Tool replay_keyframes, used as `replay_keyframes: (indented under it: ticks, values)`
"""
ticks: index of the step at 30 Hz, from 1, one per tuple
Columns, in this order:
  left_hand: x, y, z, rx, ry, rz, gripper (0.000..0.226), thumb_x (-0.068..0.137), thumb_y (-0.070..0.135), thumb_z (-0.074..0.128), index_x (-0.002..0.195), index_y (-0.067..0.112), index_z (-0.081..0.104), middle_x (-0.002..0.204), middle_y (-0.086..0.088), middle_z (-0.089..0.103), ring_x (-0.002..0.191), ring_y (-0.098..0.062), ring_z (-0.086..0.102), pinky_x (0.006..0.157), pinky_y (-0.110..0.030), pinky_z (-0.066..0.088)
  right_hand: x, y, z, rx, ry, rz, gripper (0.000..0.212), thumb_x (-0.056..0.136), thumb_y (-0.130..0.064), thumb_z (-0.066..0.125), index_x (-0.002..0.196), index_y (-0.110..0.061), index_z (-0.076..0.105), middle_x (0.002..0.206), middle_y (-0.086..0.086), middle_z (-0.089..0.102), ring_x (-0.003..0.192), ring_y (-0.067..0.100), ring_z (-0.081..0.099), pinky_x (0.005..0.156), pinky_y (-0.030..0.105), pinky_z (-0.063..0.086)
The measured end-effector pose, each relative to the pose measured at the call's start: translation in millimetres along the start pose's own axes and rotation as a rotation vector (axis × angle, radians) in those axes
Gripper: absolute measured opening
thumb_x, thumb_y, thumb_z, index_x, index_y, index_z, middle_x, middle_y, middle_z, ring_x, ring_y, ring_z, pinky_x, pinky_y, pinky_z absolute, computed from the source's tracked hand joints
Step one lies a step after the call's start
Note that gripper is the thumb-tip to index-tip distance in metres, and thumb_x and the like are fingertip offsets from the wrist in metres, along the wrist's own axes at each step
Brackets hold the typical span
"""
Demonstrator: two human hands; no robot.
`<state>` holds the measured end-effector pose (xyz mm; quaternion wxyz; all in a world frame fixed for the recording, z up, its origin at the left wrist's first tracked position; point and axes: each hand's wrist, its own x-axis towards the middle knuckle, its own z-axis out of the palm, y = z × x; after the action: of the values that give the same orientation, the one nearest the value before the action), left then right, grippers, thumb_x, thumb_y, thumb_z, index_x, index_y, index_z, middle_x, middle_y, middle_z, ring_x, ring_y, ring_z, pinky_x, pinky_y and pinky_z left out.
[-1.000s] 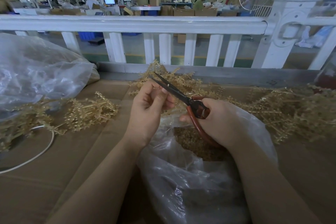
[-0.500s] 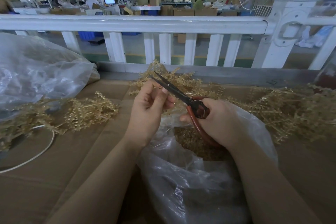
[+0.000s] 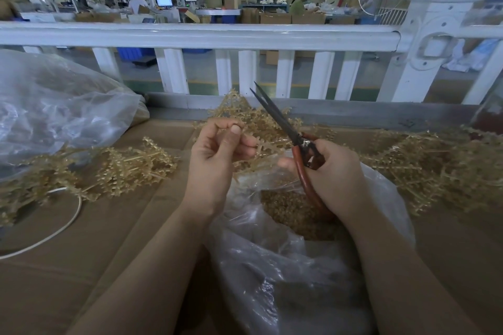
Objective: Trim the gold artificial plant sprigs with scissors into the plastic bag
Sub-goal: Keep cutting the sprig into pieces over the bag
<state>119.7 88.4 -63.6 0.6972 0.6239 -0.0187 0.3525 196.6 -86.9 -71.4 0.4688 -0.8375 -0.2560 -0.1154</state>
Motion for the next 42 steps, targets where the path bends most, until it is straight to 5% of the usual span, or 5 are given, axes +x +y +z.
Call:
replay_keyframes:
  ticks: [14, 24, 28, 35, 42]
  values:
    - [29, 3, -84, 0.001, 1.042, -0.121, 0.019, 0.095, 0.019, 0.065, 0.078, 0.01, 0.066, 0.074, -0.006, 0.074, 0.058, -0.013, 0.068, 0.06, -0.027, 0.058, -1, 8, 0, -0.303, 0.048, -0.014, 0.045, 0.079, -0.076, 0.067, 0.101, -0.036, 0.064, 0.074, -0.024, 0.056, 0.069, 0.0, 0.051, 0.058, 0.013, 0.033]
    - [29, 3, -93, 0.118, 1.285, -0.219, 0.017, 0.093, 0.024, 0.065, 0.092, 0.018, 0.049, 0.096, 0.002, 0.065, 0.072, -0.008, 0.065, 0.067, -0.015, 0.054, 2, 6, 0, -0.395, 0.05, 0.026, 0.055, 0.074, -0.084, 0.059, 0.095, -0.033, 0.061, 0.068, -0.029, 0.046, 0.062, -0.004, 0.044, 0.054, 0.016, 0.03]
    - [23, 11, -70, 0.587, 1.028, -0.056, 0.018, 0.089, 0.03, 0.067, 0.091, 0.024, 0.05, 0.078, 0.018, 0.051, 0.071, -0.007, 0.053, 0.067, -0.014, 0.039, 3, 5, 0, -0.429, 0.054, 0.036, 0.053, 0.079, -0.078, 0.06, 0.093, -0.028, 0.061, 0.071, -0.02, 0.055, 0.064, 0.004, 0.05, 0.054, 0.023, 0.036]
    - [7, -9, -18, 1.134, -0.082, 0.061, 0.016, 0.092, 0.036, 0.067, 0.104, 0.031, 0.075, 0.107, 0.007, 0.066, 0.111, -0.015, 0.053, 0.097, -0.031, 0.037, 4, 6, 1, -0.406, -0.017, 0.089, 0.045, 0.082, -0.07, 0.068, 0.099, -0.03, 0.061, 0.081, -0.02, 0.064, 0.078, 0.005, 0.062, 0.065, 0.026, 0.052]
    - [3, -16, -16, 1.289, -0.279, 0.016, 0.031, 0.09, 0.055, 0.058, 0.116, 0.041, 0.068, 0.11, 0.012, 0.049, 0.117, -0.017, 0.04, 0.086, -0.031, 0.015, 9, 10, 4, -0.386, -0.018, 0.156, 0.02, 0.088, -0.045, 0.069, 0.088, -0.031, 0.055, 0.076, -0.018, 0.061, 0.073, 0.0, 0.059, 0.055, 0.02, 0.041]
